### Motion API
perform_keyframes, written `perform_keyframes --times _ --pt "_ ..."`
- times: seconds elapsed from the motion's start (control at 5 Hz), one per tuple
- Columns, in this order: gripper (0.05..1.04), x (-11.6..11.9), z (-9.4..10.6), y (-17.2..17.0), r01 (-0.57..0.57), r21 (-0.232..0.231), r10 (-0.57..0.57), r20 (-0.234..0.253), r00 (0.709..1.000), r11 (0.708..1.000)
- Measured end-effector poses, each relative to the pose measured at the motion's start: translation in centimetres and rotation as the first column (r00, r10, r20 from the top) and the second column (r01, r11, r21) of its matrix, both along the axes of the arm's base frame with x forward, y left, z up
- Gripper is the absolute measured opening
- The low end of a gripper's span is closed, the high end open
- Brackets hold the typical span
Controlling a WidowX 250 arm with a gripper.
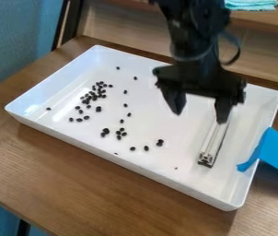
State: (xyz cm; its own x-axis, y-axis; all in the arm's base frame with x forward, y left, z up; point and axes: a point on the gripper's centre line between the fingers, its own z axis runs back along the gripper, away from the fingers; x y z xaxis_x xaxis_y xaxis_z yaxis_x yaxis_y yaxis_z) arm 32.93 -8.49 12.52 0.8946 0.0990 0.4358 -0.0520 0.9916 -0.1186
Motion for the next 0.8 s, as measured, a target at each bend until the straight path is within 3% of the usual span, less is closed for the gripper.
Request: perform_keyframes --times 0.2,0.6,0.8 --pt "1.001 -0.2 -1.5 0.0 0.003 0.005 -0.003 -0.019 1.0 1.0" --pt "1.001 0.5 -2.6 1.0 -0.003 0.004 0.003 -0.004 1.0 1.0" --pt "1.001 0.8 -3.8 1.2 -0.007 0.026 0.008 -0.029 1.0 1.0"
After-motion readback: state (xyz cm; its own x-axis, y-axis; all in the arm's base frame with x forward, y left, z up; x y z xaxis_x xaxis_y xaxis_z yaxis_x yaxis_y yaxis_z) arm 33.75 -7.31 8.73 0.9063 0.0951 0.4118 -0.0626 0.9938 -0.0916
